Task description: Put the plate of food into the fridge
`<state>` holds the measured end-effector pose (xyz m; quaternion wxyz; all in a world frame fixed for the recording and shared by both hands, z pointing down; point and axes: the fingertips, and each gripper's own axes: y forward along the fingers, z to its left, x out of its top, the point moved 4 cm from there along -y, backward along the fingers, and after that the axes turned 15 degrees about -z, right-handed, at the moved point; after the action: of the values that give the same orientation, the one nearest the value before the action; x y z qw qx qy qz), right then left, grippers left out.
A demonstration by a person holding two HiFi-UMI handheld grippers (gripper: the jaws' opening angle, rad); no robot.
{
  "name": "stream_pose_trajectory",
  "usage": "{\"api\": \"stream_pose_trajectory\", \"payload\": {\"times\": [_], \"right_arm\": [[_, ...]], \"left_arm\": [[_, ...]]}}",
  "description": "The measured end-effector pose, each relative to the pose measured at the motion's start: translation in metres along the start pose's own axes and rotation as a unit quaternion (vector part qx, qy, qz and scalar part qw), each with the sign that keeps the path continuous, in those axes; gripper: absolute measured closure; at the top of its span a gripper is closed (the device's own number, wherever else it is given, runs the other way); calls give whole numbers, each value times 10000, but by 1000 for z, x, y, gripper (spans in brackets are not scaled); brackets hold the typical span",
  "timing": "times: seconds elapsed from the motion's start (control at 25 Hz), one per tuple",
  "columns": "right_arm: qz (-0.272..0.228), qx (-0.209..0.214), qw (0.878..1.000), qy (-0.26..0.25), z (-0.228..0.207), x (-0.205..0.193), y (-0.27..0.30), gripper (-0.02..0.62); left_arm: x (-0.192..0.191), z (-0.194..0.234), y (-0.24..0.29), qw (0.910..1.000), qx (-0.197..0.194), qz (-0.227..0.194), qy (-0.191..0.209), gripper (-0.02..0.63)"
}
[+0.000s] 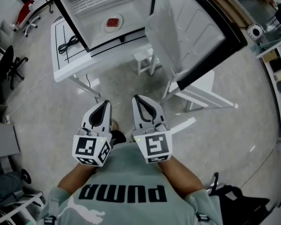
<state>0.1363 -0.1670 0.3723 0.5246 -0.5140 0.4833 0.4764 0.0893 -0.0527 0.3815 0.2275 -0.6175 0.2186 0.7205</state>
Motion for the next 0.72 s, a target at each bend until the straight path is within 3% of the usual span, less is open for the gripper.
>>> {"api": "stream_pose_trajectory", "payload": {"times": [0.72], "right_arm": [[30, -427, 9990, -92, 77, 17, -30, 591]], "left_arm": [[15, 22, -74, 9992, -349, -125, 128, 600]]}}
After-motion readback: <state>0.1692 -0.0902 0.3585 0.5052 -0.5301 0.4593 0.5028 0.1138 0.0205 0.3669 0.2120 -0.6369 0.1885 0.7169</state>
